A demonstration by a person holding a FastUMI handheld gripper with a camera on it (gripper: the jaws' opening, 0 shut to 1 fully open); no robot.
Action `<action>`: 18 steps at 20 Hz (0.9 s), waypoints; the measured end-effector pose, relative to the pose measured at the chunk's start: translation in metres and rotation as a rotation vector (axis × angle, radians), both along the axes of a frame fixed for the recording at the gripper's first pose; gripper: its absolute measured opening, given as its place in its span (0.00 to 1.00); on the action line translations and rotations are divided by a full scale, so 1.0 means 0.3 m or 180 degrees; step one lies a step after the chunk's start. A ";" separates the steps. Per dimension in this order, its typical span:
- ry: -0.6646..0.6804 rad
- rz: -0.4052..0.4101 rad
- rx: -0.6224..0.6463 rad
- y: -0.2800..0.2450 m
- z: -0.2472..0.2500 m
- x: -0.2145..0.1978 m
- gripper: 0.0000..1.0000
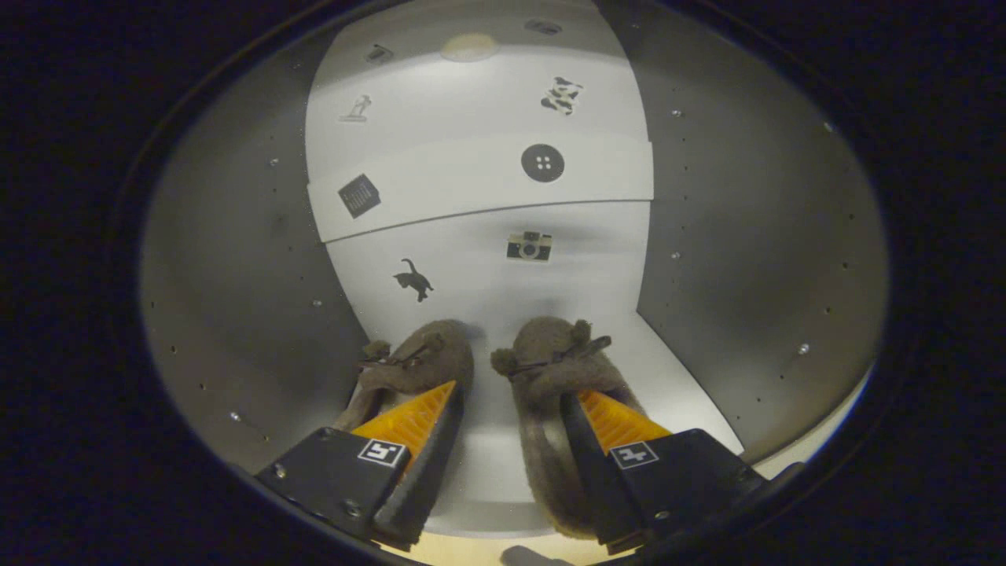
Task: Open the shoe cabinet door, grab the shoes and put them into the shoe cabinet, then close the shoe cabinet door.
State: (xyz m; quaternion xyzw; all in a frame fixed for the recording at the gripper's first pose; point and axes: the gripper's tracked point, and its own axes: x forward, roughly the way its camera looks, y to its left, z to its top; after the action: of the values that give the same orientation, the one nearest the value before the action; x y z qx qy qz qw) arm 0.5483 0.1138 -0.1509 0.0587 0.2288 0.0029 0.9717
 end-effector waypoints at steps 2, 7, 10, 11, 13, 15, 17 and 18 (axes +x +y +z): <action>-0.0139 -0.0017 -0.0040 -0.005 0.037 -0.049 0.78; -0.0390 0.0032 -0.0080 0.002 0.130 -0.250 0.78; -0.0577 0.0113 0.0044 0.017 0.195 -0.414 0.78; -0.0638 0.0129 0.0062 0.020 0.213 -0.470 0.78; -0.0692 0.0198 0.0002 0.025 0.232 -0.594 0.94; -0.0774 0.0253 0.0008 0.024 0.267 -0.724 1.00; -0.0829 0.0303 0.0033 0.012 0.283 -0.860 1.00; -0.0838 0.0333 0.0015 0.003 0.288 -0.923 1.00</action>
State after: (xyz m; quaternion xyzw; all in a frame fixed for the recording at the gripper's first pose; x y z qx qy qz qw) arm 0.2715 0.1146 -0.0646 0.0481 0.1021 0.0618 0.9917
